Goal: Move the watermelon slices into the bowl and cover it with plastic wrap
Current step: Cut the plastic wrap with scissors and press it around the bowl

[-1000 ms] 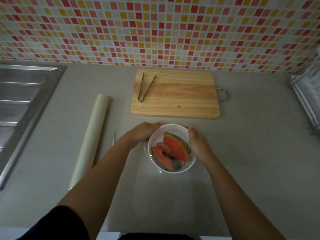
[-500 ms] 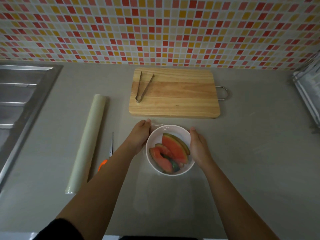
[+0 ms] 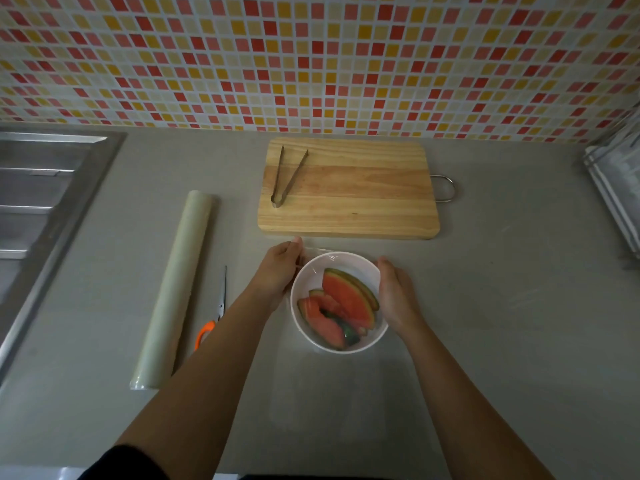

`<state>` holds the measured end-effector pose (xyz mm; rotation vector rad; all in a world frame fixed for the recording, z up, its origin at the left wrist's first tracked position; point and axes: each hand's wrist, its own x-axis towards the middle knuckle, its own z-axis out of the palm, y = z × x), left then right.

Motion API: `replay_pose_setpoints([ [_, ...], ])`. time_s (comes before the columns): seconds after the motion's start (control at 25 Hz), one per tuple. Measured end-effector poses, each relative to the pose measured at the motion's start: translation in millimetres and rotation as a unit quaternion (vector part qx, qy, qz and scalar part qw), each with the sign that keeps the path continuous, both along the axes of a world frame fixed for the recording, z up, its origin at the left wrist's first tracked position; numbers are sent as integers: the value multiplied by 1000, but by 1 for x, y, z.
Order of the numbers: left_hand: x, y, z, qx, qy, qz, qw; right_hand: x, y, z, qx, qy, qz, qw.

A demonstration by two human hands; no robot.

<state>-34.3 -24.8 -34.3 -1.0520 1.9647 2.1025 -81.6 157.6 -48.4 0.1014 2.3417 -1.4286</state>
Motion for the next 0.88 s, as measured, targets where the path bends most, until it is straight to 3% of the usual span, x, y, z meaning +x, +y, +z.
replay_pose_setpoints([
  [0.08, 0, -1, 4, 85, -39, 37, 995, 1, 0, 0, -5, -3, -5, 1000],
  [0.16, -1, -5, 7, 109, -48, 9, 993, 1, 0, 1, -4, -3, -3, 1000],
  [0.24, -1, -5, 9, 98, -14, -10, 995, 0, 0, 2, 1, -5, 1, 1000],
  [0.4, -4, 1, 10, 156, 59, 98, 981, 0, 0, 5, 23, 1, 8, 1000],
  [0.6, -6, 8, 4, 185, 81, 154, 967, 0, -1, 8, 32, 3, 9, 999],
  [0.76, -6, 9, 3, 193, 38, 156, 968, -1, 1, 6, 16, -2, 2, 1000],
  [0.88, -6, 6, -2, 134, -35, 103, 985, 0, -1, 2, -42, -25, -28, 998],
])
